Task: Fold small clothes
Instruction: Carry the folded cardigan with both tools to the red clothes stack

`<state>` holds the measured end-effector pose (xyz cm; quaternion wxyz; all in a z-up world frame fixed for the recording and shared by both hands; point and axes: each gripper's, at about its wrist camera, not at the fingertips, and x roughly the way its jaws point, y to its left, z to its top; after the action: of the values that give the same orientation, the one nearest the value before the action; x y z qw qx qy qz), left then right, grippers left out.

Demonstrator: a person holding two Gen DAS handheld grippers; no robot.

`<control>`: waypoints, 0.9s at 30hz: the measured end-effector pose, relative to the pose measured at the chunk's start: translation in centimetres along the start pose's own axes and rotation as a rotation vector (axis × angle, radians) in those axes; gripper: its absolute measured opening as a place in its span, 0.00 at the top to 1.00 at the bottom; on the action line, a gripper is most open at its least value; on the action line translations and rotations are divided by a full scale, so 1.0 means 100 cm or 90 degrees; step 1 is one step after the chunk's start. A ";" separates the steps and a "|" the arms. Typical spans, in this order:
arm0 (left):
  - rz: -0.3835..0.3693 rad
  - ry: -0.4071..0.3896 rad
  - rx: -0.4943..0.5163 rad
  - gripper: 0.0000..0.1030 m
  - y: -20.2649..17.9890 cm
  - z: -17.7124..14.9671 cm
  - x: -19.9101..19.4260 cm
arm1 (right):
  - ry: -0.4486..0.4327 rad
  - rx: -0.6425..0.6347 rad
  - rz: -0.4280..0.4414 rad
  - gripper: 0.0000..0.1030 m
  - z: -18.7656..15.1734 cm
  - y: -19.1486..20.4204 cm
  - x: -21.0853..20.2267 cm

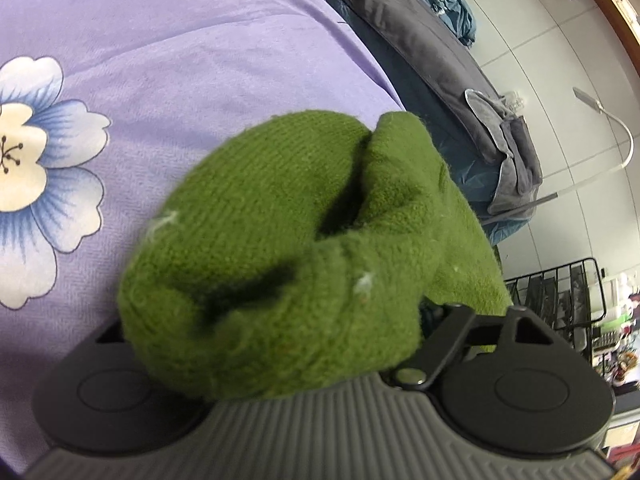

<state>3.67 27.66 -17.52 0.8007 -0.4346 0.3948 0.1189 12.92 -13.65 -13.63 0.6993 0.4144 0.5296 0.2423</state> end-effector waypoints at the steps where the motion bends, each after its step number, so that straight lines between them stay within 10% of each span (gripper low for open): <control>1: 0.002 -0.001 0.006 0.32 -0.003 0.000 -0.001 | -0.004 0.001 -0.002 0.06 -0.001 0.001 0.000; 8: 0.016 -0.008 0.062 0.54 -0.032 -0.001 -0.011 | -0.028 -0.032 -0.013 0.17 -0.003 0.017 -0.012; 27: -0.078 0.061 0.204 0.57 -0.133 -0.097 -0.067 | -0.141 -0.098 -0.061 0.19 -0.032 0.029 -0.138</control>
<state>1.20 13.15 -7.57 0.8458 -0.3300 0.4190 -0.0154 5.75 -21.80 -4.10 0.7939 0.3579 0.4483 0.2017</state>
